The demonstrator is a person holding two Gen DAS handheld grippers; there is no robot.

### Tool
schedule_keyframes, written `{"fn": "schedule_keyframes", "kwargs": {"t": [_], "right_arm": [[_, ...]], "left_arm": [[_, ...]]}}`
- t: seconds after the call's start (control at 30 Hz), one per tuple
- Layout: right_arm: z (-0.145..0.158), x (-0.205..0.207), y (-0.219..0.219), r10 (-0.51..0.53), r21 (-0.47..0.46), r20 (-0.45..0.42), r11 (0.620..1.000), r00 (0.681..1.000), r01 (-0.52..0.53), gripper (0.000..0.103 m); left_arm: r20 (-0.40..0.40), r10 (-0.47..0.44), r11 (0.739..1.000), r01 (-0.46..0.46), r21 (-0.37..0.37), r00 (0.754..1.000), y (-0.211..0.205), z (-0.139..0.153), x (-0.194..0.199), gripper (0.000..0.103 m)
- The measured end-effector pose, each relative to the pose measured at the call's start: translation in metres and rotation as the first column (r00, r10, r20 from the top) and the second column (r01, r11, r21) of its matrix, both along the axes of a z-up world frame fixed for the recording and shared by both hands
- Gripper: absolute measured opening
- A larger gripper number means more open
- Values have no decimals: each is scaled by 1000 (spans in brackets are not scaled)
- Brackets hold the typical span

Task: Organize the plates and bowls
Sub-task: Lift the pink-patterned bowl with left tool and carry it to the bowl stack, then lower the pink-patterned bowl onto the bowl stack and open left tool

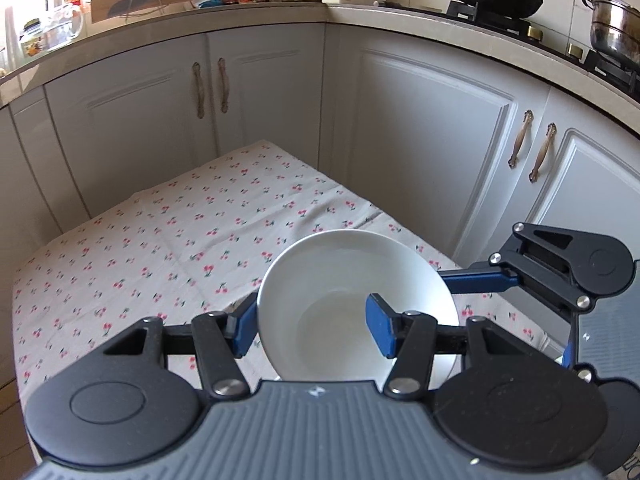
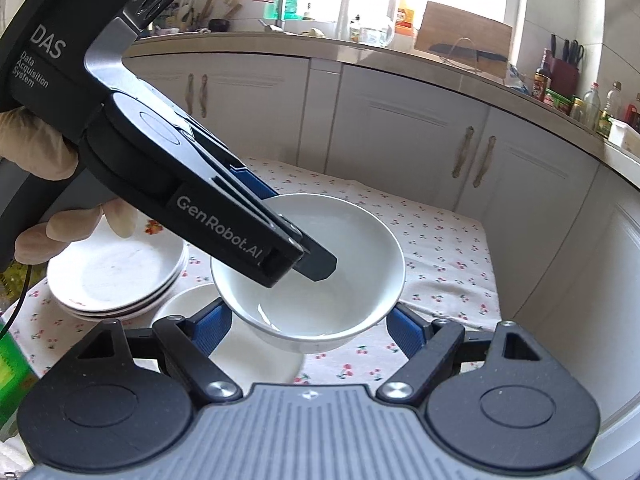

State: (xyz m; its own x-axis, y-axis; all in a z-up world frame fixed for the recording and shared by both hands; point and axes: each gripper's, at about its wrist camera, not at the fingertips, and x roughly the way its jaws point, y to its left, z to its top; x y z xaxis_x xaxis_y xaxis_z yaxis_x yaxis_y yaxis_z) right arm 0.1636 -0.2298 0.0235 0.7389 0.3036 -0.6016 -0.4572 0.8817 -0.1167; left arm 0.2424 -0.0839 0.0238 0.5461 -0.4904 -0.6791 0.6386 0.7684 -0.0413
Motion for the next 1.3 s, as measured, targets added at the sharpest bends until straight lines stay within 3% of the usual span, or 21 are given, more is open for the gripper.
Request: {"fn": "schedule_keyframes", "kwargs": {"t": [0.53,1.3], "right_arm": [[-9,-21,23,45,19,-64,999,997,-43,88],[-25,-16,23,39,43,-132,999,991,-33,88]], "left_arm": [[-56,25,1000,-25,-1,998,29,-21,-20,55],[-81,18,1000,-16,25,997,26,-36,-16,55]]}}
